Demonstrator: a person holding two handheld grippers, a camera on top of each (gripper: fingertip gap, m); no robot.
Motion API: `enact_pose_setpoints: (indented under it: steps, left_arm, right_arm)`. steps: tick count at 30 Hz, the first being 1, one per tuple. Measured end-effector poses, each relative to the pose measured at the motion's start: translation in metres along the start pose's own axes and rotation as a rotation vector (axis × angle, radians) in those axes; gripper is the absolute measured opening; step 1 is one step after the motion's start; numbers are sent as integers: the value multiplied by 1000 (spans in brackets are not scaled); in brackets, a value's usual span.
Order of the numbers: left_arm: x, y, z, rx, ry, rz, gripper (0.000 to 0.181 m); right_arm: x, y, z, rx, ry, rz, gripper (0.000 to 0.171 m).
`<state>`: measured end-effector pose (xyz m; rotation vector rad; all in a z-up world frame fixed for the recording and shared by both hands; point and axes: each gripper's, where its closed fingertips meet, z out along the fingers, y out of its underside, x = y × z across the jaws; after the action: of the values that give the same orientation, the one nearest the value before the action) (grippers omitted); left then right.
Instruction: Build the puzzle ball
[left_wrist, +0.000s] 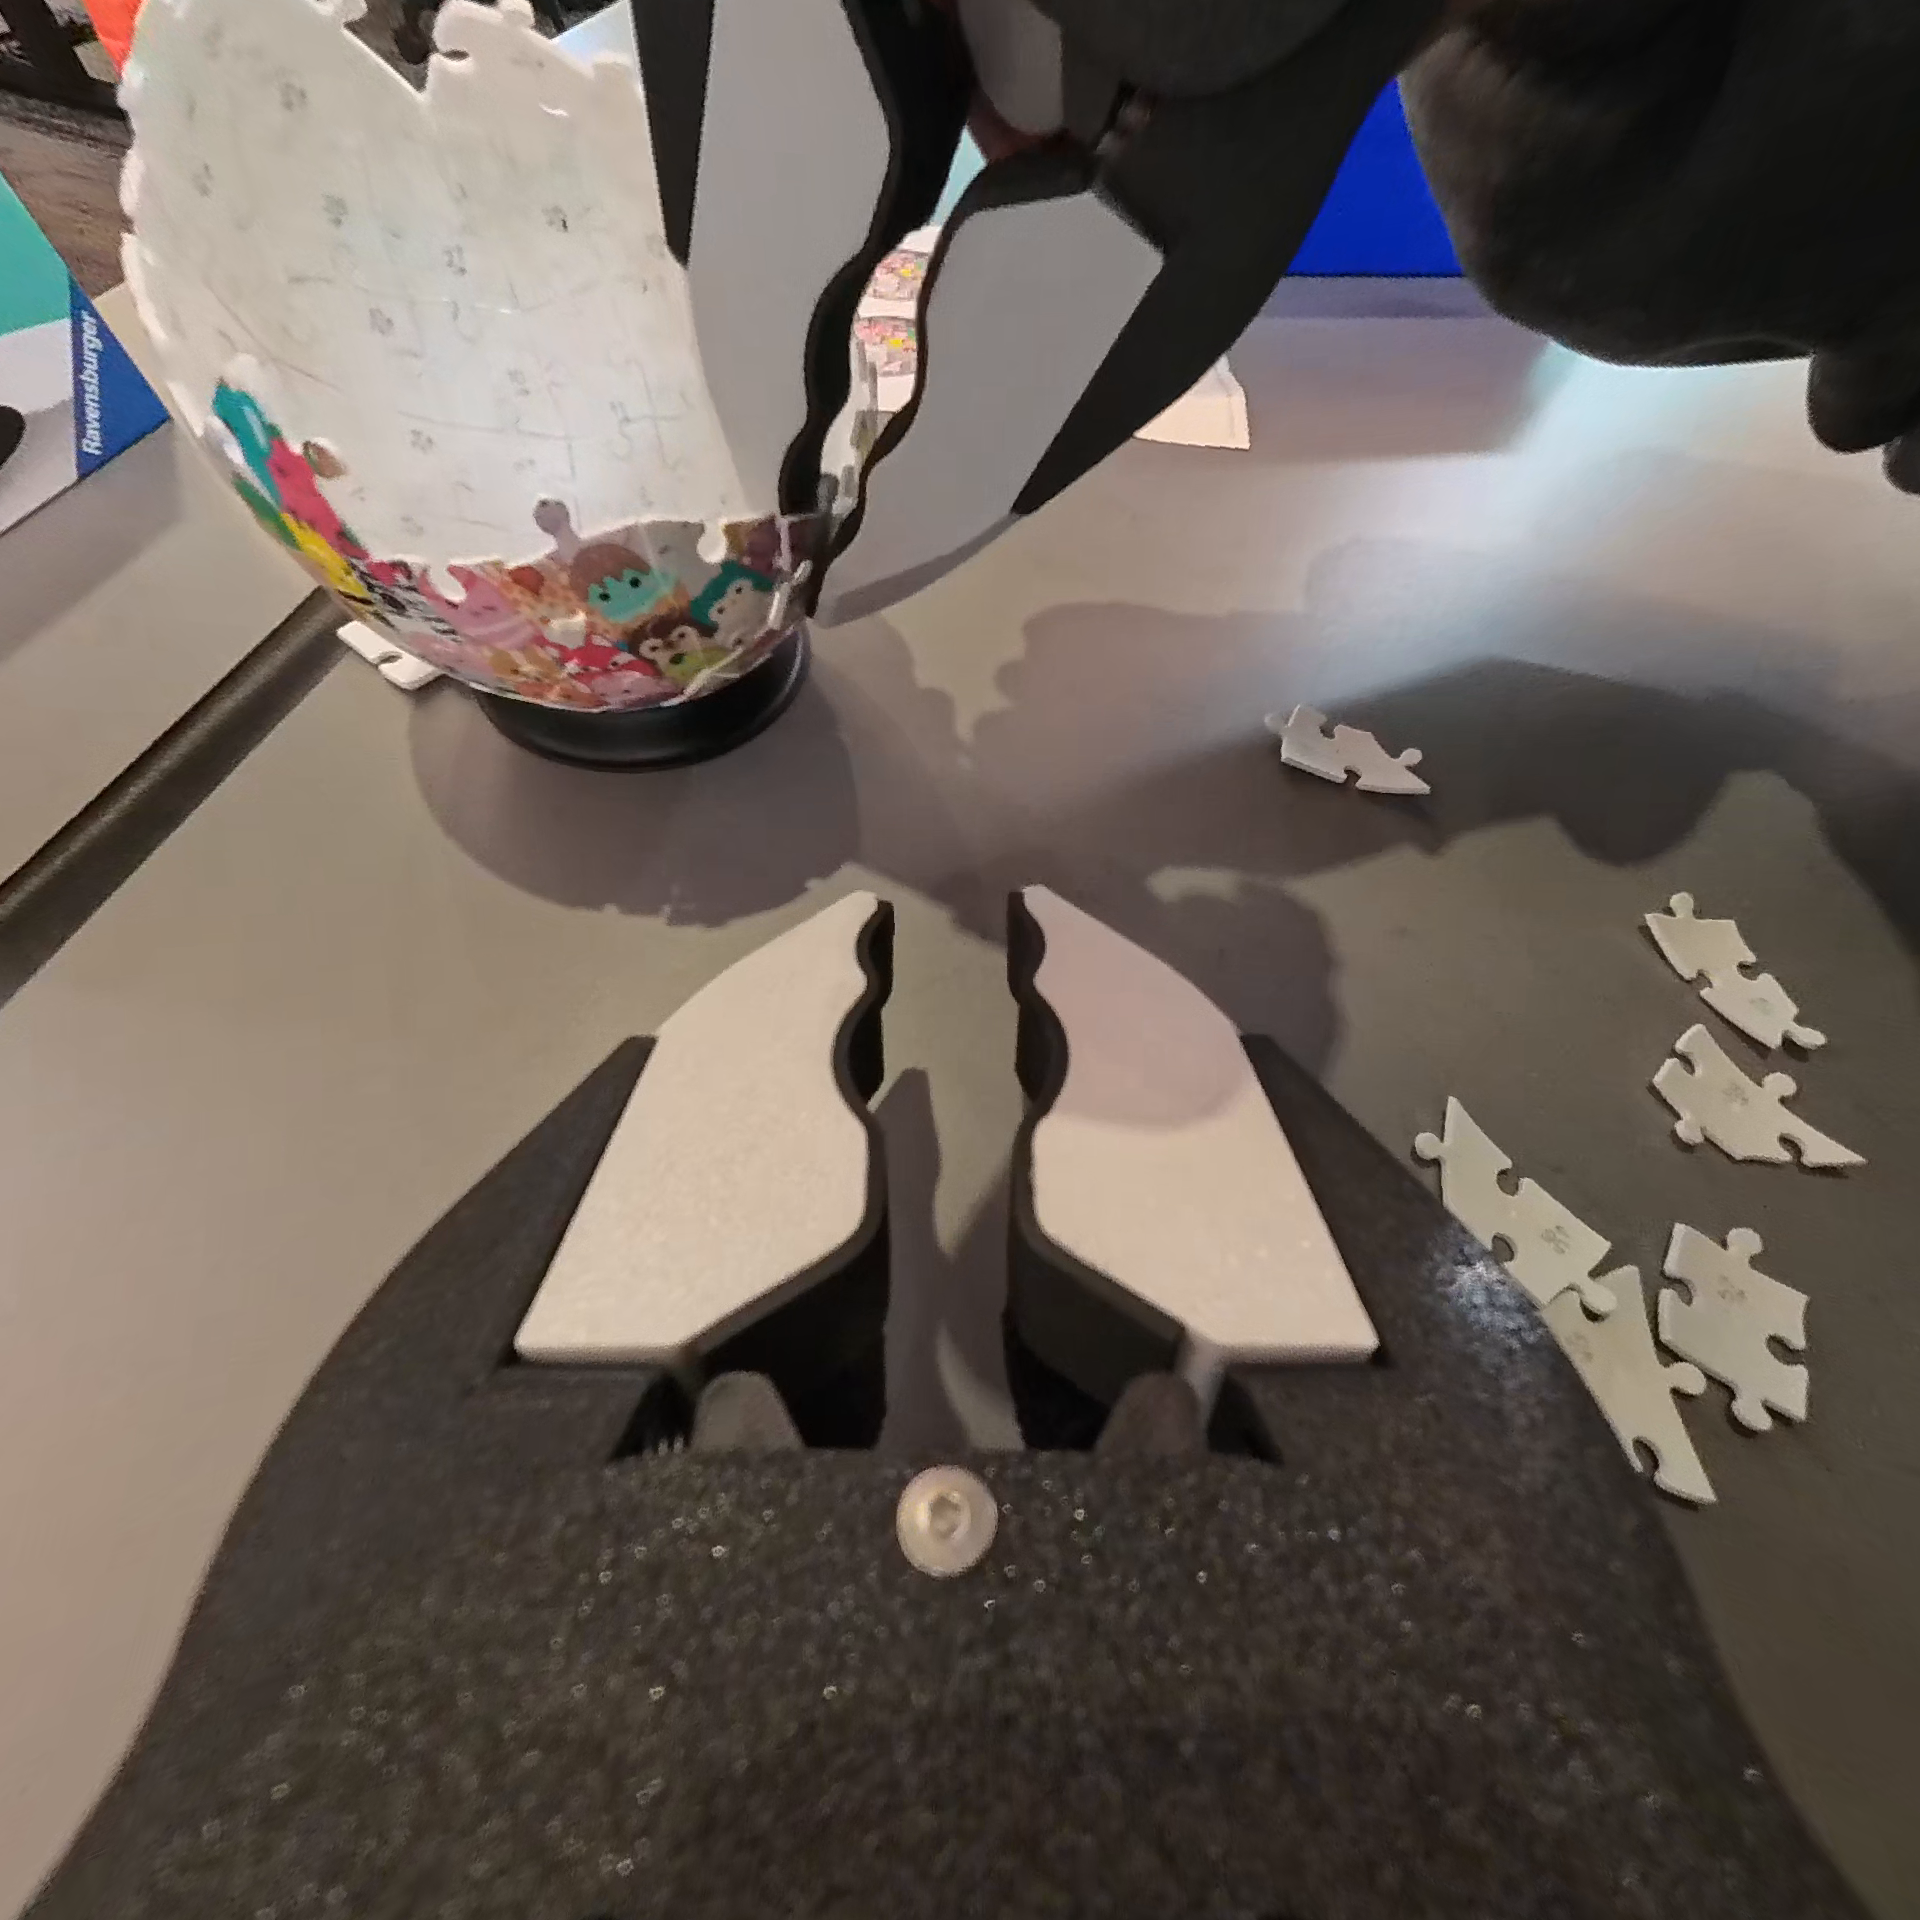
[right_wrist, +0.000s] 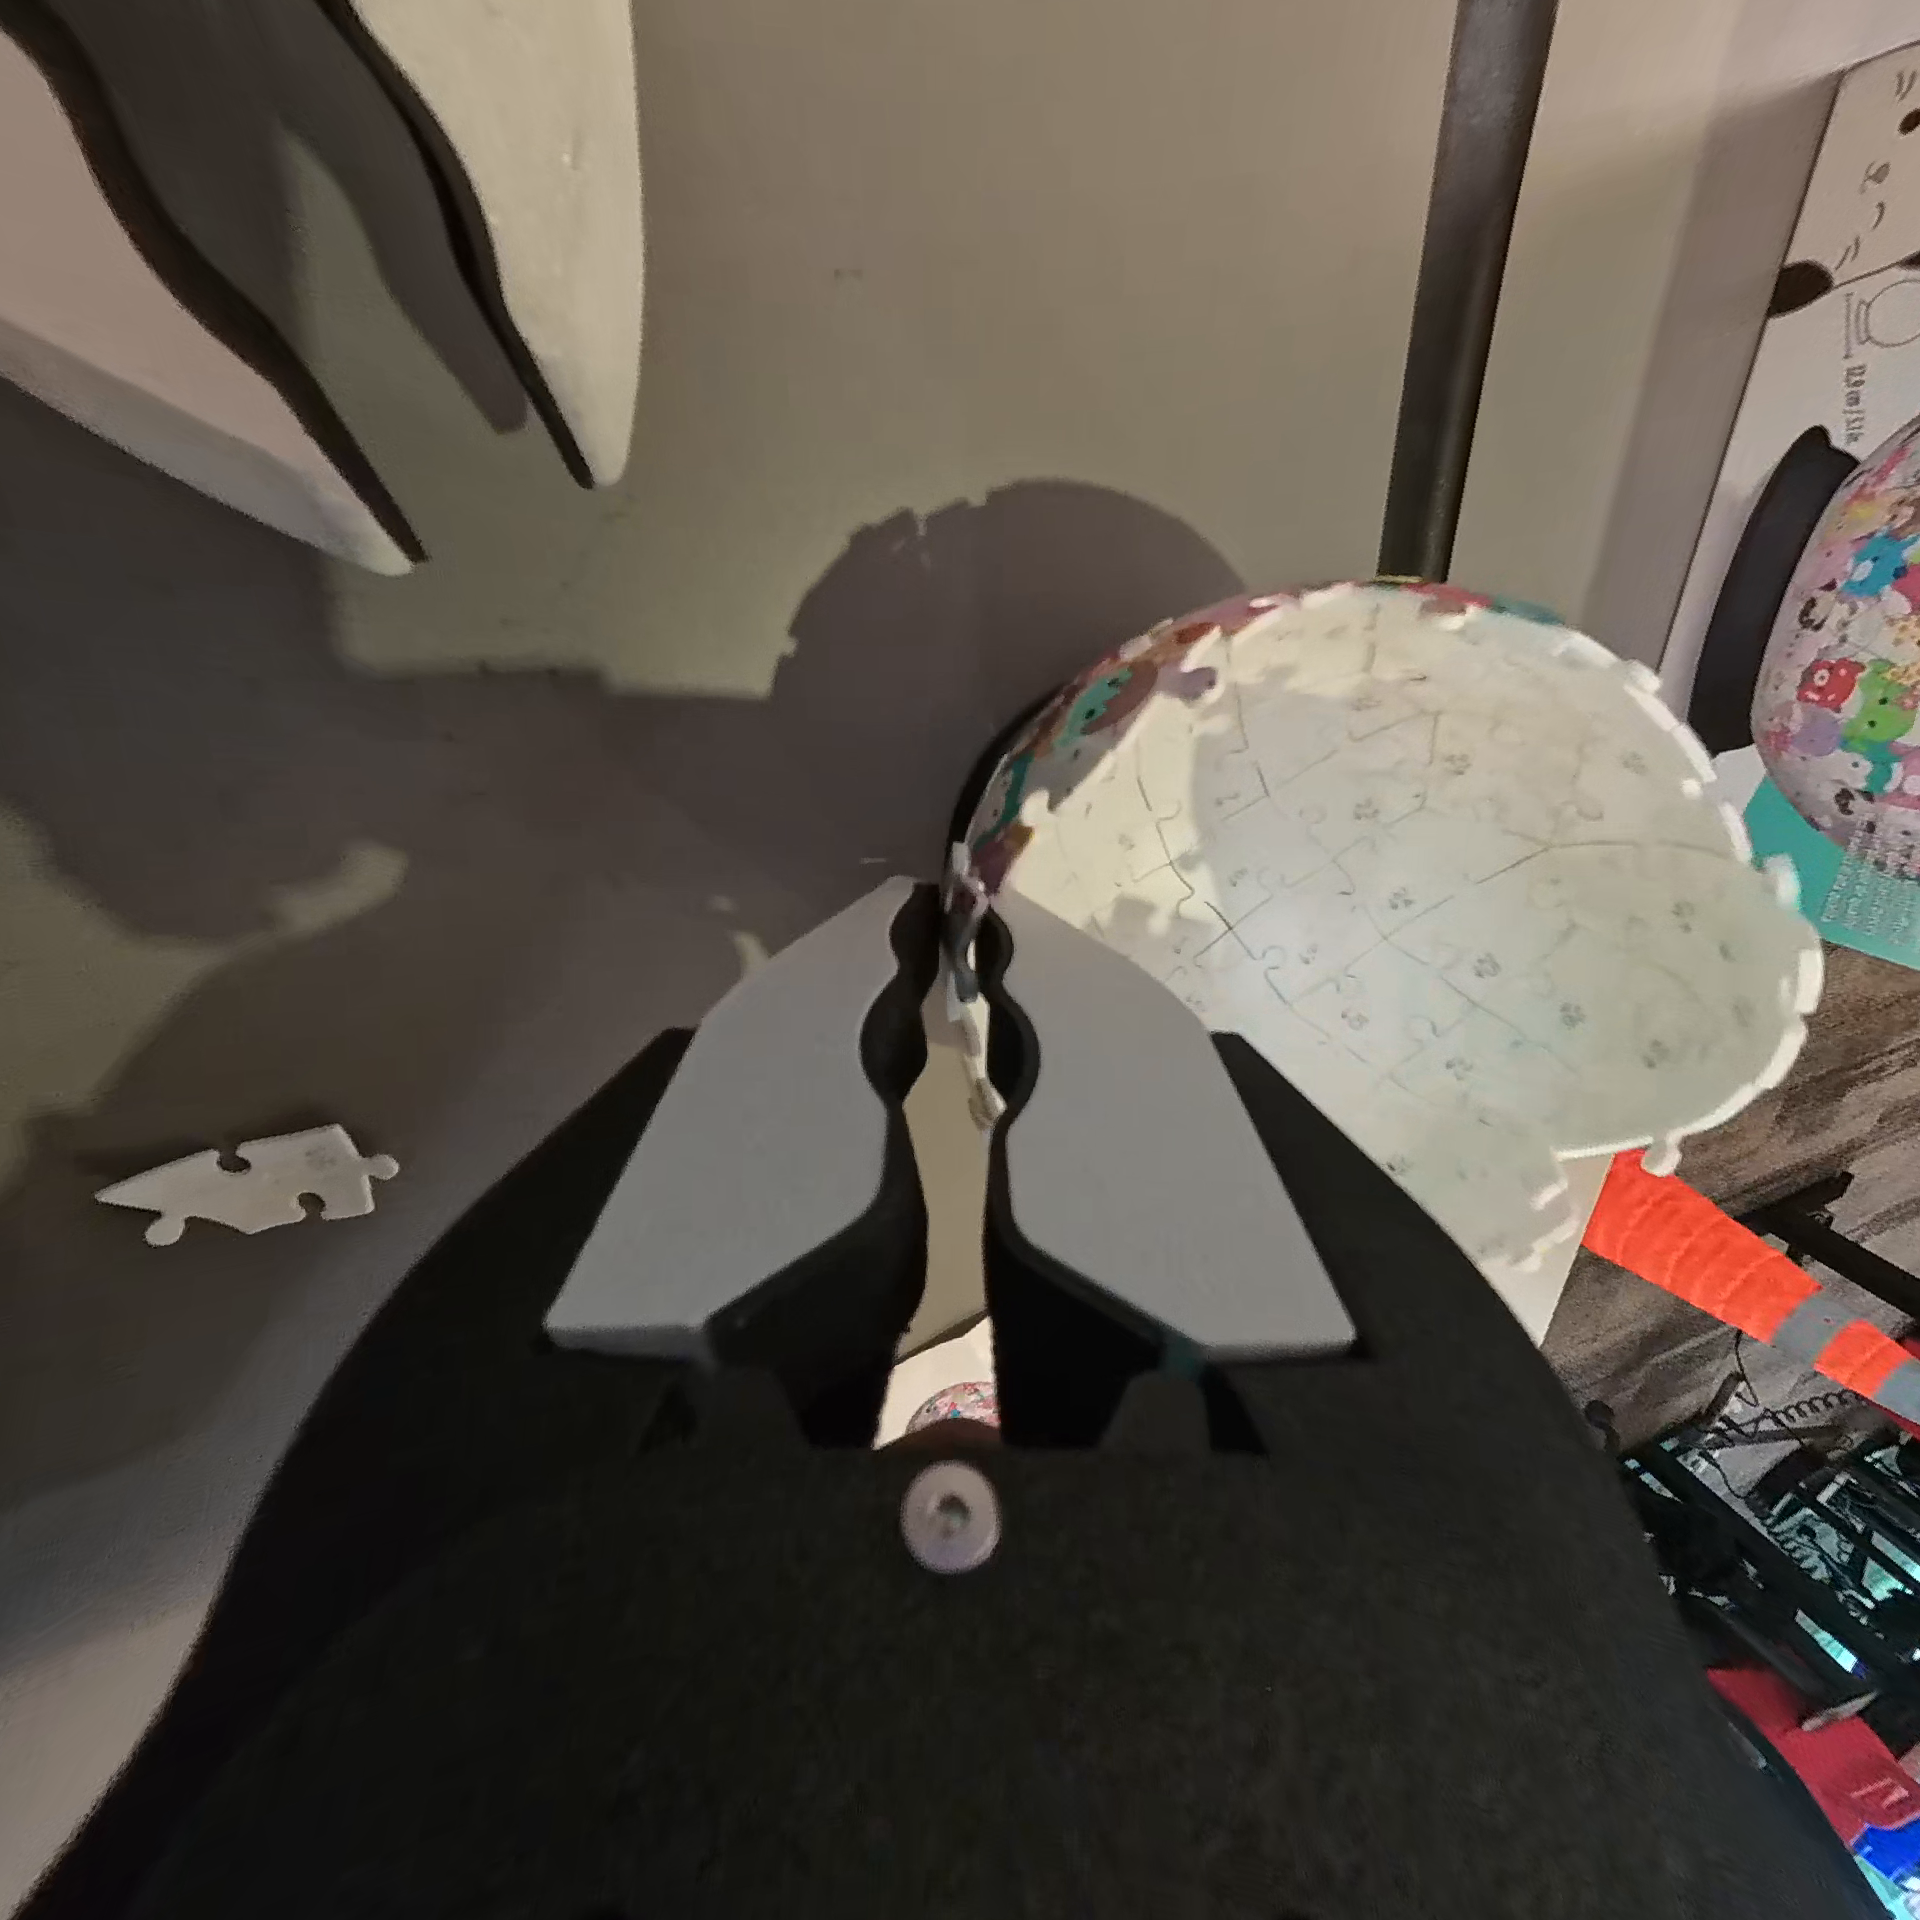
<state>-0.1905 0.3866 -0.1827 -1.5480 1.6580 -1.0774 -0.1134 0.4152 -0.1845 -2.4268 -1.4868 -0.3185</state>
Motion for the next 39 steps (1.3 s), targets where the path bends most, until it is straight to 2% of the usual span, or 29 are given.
enact_pose_setpoints:
  steps: [19, 29, 39]
  left_arm:
    - [1, 1, 1, -9, 5, 4, 20]
    - [-4, -10, -9, 83, 69, -99, 17]
    - [-2, -8, -8, 73, 66, -87, 15]
  right_arm:
    - [2, 7, 3, -25, -23, 6, 3]
    - [7, 2, 6, 9, -13, 21, 15]
    - [6, 3, 14, -27, -45, 10, 4]
